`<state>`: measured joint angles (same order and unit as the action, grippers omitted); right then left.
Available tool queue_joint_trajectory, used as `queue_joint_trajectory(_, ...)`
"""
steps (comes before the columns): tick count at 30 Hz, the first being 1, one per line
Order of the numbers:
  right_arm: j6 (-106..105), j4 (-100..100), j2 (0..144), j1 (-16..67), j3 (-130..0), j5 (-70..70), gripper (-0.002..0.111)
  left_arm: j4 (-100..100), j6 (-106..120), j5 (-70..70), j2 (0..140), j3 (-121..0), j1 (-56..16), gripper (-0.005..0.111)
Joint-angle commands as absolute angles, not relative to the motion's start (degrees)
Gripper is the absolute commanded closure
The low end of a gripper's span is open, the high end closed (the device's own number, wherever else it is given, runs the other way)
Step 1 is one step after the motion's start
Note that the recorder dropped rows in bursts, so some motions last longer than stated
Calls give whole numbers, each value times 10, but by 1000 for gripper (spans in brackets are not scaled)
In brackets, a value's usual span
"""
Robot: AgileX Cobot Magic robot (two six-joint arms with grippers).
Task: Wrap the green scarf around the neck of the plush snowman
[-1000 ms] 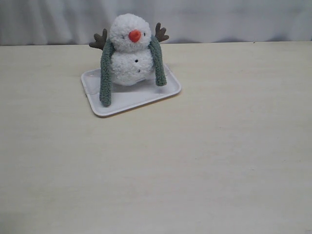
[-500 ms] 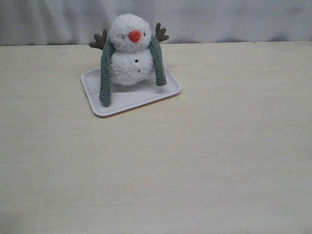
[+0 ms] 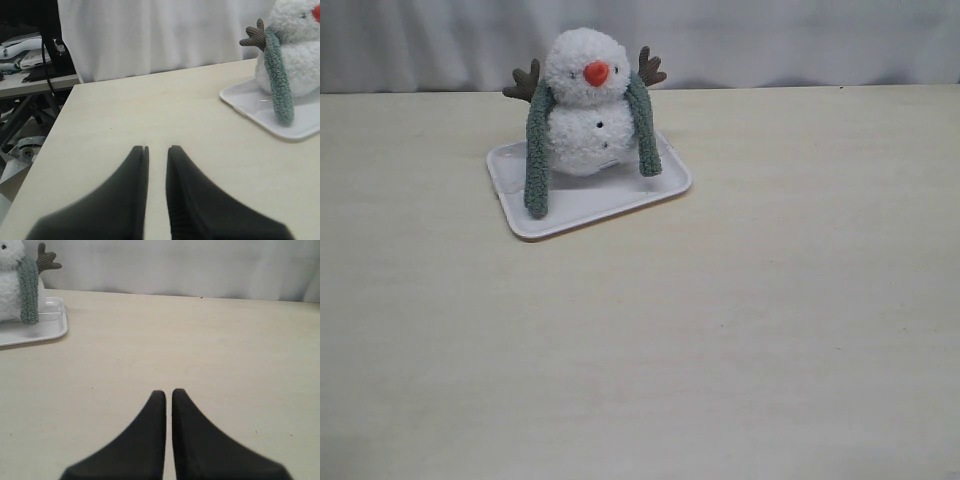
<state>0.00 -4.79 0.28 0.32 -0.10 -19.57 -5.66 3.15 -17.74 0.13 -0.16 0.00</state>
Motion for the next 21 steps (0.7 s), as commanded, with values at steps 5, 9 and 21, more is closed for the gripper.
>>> queue_joint_trajectory(5, -35, -10, 0, 2, 0, -200, 104, -54, 32, -175, 0, 0, 0, 93)
queue_joint_trajectory(9, -70, 10, 0, 2, 0, -200, 104, -54, 32, -175, 0, 0, 0, 93)
queue_joint_trajectory(21, -67, 10, 0, 2, 0, -199, 104, -54, 32, -175, 0, 0, 0, 93)
